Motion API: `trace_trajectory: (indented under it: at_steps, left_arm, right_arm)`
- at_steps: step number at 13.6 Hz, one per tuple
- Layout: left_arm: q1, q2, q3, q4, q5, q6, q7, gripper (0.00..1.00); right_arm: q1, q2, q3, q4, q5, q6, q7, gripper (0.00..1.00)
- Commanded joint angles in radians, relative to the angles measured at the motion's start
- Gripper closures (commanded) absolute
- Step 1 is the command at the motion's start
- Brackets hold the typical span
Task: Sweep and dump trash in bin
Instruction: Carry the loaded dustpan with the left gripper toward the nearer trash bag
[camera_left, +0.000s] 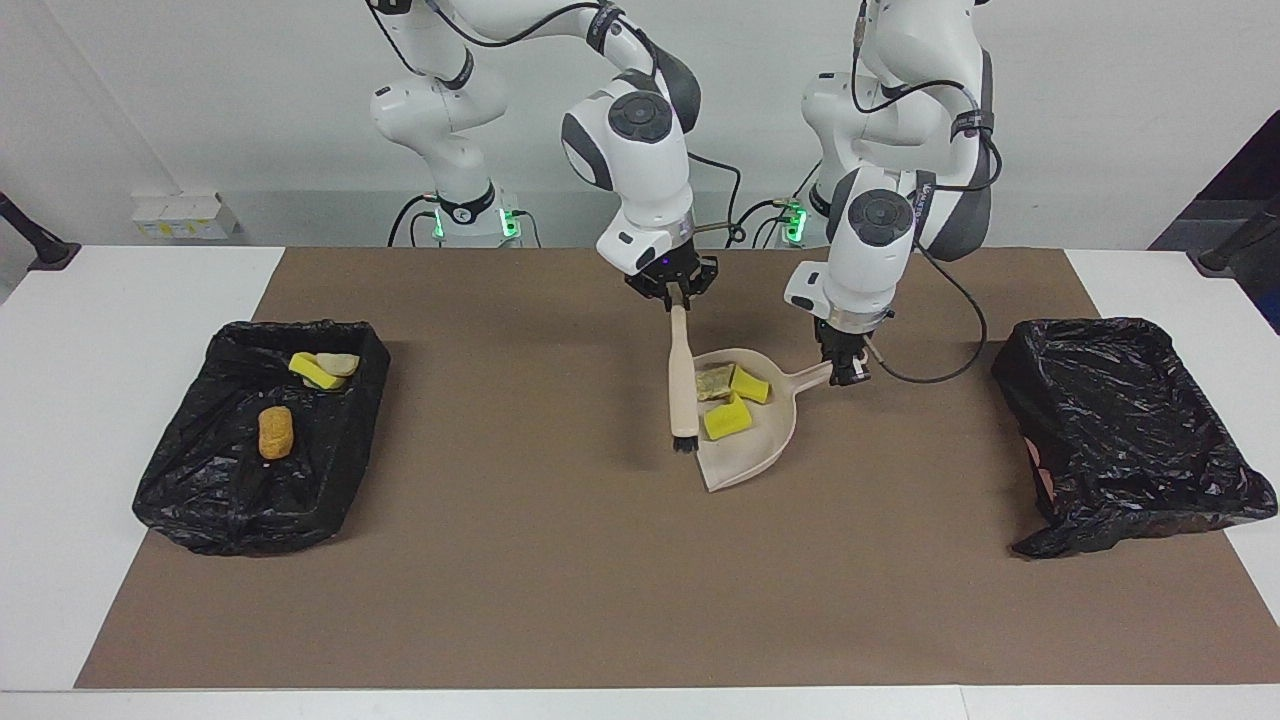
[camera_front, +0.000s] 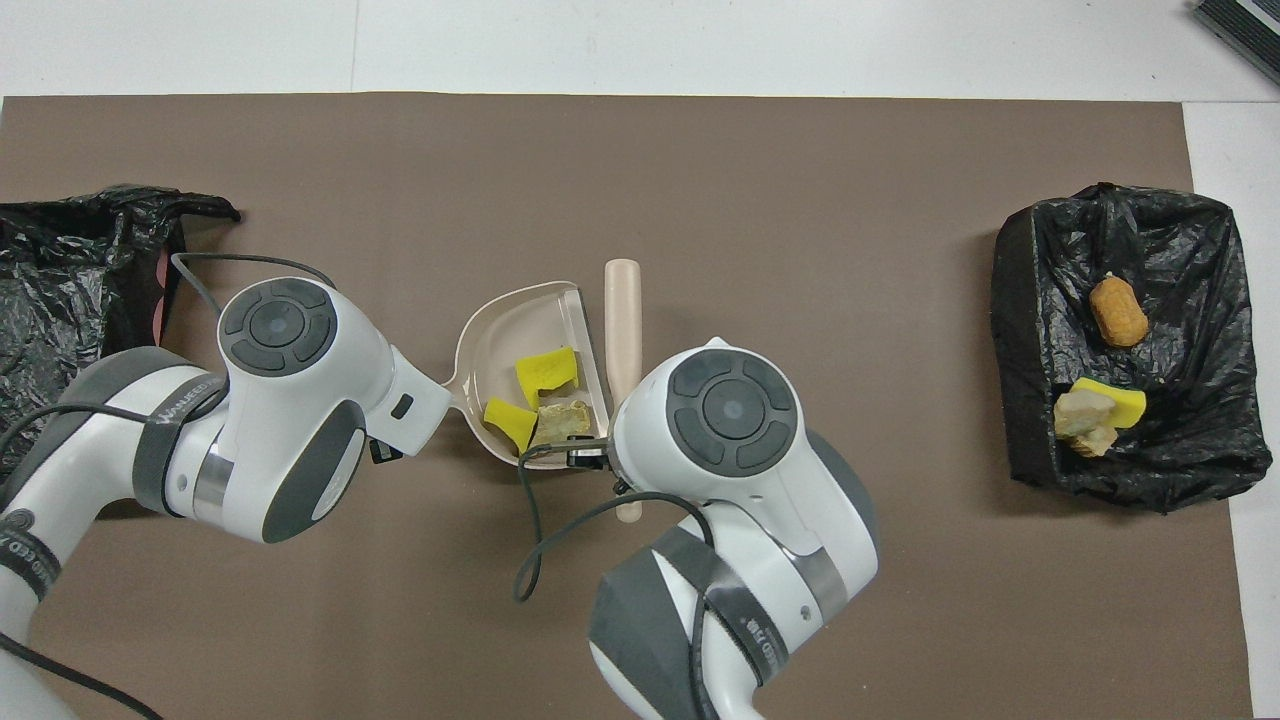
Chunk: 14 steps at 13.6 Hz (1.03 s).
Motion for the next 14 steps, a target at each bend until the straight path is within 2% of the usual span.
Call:
trace_trajectory:
  at_steps: [1, 6, 9, 11, 14]
  left_arm:
    - [-0.004, -0.031, 0.009, -0.048, 0.017, 0.035, -0.007, 1.00]
    - [0.049, -0.040, 0.008, -0.101, 0.000, 0.162, 0.087, 1.00]
    - [0.104, -0.031, 0.006, -0.098, -0.122, 0.208, 0.228, 1.00]
    - [0.121, -0.020, 0.009, -0.074, -0.231, 0.210, 0.282, 1.00]
    - [0.184, -0.005, 0.009, 0.027, -0.265, 0.118, 0.369, 1.00]
  right_arm:
    - [-0.061, -0.001, 0.008, -0.009, -0.040, -0.028, -0.100, 1.00]
    - [-0.102, -0.004, 0.008, -0.012, -0.139, -0.109, -0.172, 1.00]
    - [-0.106, -0.033, 0.008, -0.066, -0.144, -0.112, -0.189, 1.00]
    - [-0.140, -0.068, 0.008, -0.136, -0.144, -0.099, -0.195, 1.00]
    - [-0.115, -0.089, 0.013, -0.160, -0.140, -0.071, -0.075, 1.00]
